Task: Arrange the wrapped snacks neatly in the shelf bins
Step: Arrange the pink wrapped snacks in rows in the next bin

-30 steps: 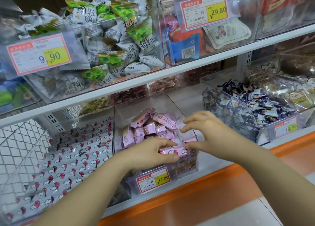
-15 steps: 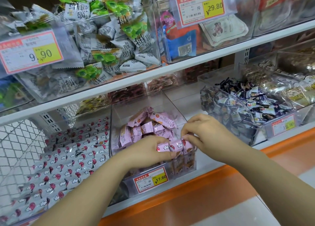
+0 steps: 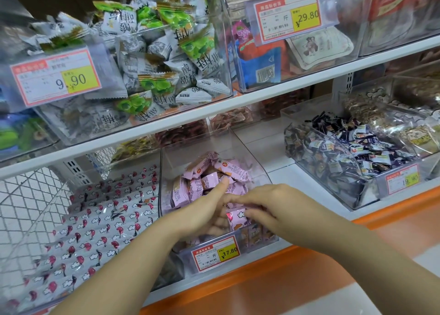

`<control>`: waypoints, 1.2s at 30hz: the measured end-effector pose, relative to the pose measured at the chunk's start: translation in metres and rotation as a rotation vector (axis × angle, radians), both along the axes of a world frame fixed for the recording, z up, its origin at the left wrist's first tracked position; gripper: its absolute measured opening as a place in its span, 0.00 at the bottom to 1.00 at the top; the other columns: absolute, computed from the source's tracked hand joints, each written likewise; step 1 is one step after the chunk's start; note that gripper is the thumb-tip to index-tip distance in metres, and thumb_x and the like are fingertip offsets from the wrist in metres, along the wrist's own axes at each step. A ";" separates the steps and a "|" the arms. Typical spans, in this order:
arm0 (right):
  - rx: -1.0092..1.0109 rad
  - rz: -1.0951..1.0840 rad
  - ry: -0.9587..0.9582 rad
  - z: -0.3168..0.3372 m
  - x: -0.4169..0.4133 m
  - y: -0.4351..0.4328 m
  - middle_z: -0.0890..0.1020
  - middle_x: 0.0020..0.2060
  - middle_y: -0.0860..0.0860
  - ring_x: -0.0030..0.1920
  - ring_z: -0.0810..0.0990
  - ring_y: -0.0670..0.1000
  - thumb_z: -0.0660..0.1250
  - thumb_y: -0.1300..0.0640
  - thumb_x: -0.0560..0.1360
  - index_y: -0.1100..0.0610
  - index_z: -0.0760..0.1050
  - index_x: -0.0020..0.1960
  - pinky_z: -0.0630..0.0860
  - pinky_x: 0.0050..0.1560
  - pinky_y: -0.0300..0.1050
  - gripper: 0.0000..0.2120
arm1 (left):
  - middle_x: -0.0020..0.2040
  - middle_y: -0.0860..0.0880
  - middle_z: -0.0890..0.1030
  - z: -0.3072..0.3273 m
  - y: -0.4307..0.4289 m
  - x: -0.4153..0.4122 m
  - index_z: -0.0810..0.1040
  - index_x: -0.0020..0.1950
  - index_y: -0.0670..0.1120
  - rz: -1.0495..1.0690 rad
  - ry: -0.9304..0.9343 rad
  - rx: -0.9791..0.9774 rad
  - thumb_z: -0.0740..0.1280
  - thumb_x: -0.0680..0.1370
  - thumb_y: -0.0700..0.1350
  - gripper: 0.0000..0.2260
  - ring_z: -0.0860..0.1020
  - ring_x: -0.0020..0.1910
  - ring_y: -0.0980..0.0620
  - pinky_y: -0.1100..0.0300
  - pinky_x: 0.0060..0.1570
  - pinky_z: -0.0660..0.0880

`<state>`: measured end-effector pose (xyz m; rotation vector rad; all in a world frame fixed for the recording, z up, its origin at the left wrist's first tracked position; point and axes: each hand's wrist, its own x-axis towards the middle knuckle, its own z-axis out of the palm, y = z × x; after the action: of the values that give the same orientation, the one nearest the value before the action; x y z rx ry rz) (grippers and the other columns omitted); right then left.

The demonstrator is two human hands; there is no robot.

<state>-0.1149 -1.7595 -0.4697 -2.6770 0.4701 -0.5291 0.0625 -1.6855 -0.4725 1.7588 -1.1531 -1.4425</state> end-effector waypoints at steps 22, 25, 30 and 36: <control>-0.041 -0.034 -0.006 -0.007 0.006 -0.005 0.83 0.49 0.44 0.51 0.77 0.46 0.59 0.50 0.80 0.48 0.80 0.56 0.72 0.54 0.44 0.12 | 0.60 0.50 0.74 0.004 -0.039 0.035 0.72 0.63 0.54 0.074 -1.378 -0.209 0.68 0.73 0.56 0.20 0.75 0.58 0.48 0.54 0.49 0.73; -0.037 -0.040 0.001 -0.007 0.005 -0.006 0.82 0.49 0.44 0.51 0.76 0.46 0.59 0.50 0.80 0.49 0.79 0.56 0.72 0.53 0.43 0.12 | 0.55 0.52 0.76 0.006 -0.036 0.034 0.74 0.57 0.52 0.099 -1.385 -0.282 0.67 0.75 0.51 0.12 0.76 0.53 0.49 0.55 0.46 0.74; -0.027 -0.044 0.010 -0.007 0.005 -0.005 0.82 0.50 0.43 0.52 0.77 0.45 0.59 0.50 0.80 0.48 0.79 0.56 0.73 0.53 0.43 0.12 | 0.46 0.52 0.76 0.013 -0.026 0.039 0.73 0.41 0.52 0.095 -1.276 -0.380 0.66 0.76 0.45 0.04 0.77 0.47 0.50 0.54 0.46 0.75; -0.014 -0.049 -0.001 -0.006 0.005 -0.003 0.83 0.51 0.43 0.52 0.77 0.45 0.60 0.51 0.79 0.49 0.80 0.57 0.73 0.53 0.42 0.11 | 0.57 0.51 0.75 0.007 -0.024 0.042 0.75 0.59 0.50 -0.055 -1.199 -0.283 0.69 0.74 0.44 0.14 0.74 0.56 0.51 0.56 0.56 0.72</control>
<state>-0.1103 -1.7625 -0.4757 -2.6845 0.5356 -0.5495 0.1044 -1.7098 -0.4657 2.3877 -1.8240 -0.0622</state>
